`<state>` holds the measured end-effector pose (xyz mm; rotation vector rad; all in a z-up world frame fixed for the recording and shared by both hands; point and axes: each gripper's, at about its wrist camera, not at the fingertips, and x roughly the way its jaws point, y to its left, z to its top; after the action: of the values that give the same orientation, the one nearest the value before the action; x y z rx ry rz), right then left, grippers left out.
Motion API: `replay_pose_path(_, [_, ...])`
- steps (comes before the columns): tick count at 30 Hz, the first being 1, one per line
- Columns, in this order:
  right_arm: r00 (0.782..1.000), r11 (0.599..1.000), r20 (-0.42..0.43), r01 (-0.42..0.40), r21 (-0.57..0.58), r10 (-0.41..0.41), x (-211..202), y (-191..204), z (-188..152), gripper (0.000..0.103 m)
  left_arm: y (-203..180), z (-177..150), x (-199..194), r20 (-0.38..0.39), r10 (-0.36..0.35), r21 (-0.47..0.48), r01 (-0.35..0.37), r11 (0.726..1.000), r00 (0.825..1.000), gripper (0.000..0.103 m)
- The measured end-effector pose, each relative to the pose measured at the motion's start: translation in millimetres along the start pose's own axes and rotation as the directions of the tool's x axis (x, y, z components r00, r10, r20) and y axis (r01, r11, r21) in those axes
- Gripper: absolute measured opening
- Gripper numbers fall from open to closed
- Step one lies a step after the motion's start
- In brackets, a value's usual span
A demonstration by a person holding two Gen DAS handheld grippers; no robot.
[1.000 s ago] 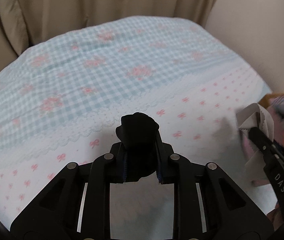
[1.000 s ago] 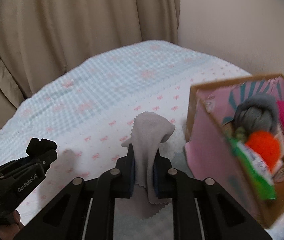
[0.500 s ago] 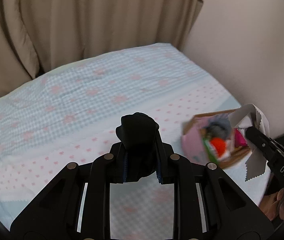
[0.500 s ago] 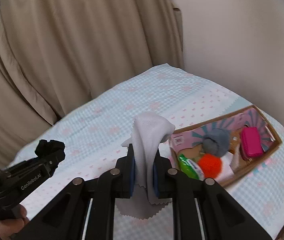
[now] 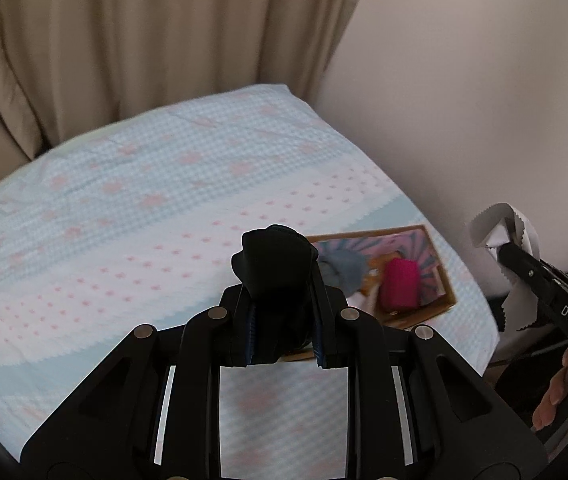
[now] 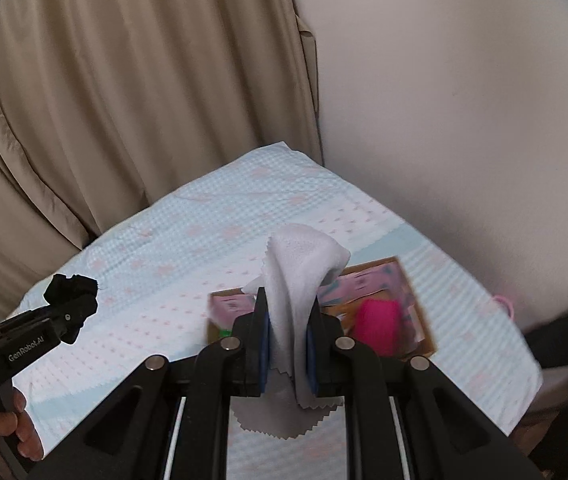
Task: Organize soft objects
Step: 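Carry the scrunchie and grey cloth into the box and open both tools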
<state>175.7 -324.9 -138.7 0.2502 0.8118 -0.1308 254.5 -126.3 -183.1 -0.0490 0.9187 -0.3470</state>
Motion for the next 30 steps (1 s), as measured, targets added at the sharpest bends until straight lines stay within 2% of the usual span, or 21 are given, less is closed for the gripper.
replay_pose_path(8, [0.994, 0.996, -0.099, -0.057, -0.071, 0.05, 44, -57, 19, 0.014, -77, 5, 67, -0.065, -0.005, 0.003, 0.006, 1.0, 0.998, 0.018])
replay_pose_path(13, [0.977, 0.99, -0.185, -0.117, -0.075, 0.101, 89, -78, 19, 0.014, -101, -1, 116, -0.129, -0.001, -0.004, 0.001, 1.0, 0.992, 0.018])
replay_pose_path(17, [0.955, 0.987, -0.259, -0.157, -0.035, 0.142, 125, -95, 17, 0.014, -111, -12, 150, -0.188, 0.001, -0.007, -0.003, 1.0, 0.982, 0.018])
replay_pose_path(21, [0.923, 0.983, -0.34, -0.183, 0.028, 0.182, 163, -108, 9, 0.014, -117, -29, 186, -0.27, 0.016, 0.019, -0.012, 1.0, 0.963, 0.018])
replay_pose_path(27, [0.891, 0.977, -0.4, -0.2, 0.079, 0.215, 192, -110, 0, 0.014, -116, -48, 215, -0.345, 0.034, 0.043, -0.021, 0.999, 0.938, 0.019])
replay_pose_path(29, [0.883, 0.976, -0.417, -0.2, 0.079, 0.215, 199, -107, 0, 0.014, -115, -48, 217, -0.349, 0.049, 0.056, -0.032, 0.998, 0.936, 0.033])
replay_pose_path(30, [0.874, 0.976, -0.434, -0.203, 0.082, 0.218, 203, -106, 0, 0.014, -116, -47, 217, -0.355, 0.057, 0.063, -0.037, 0.997, 0.933, 0.06])
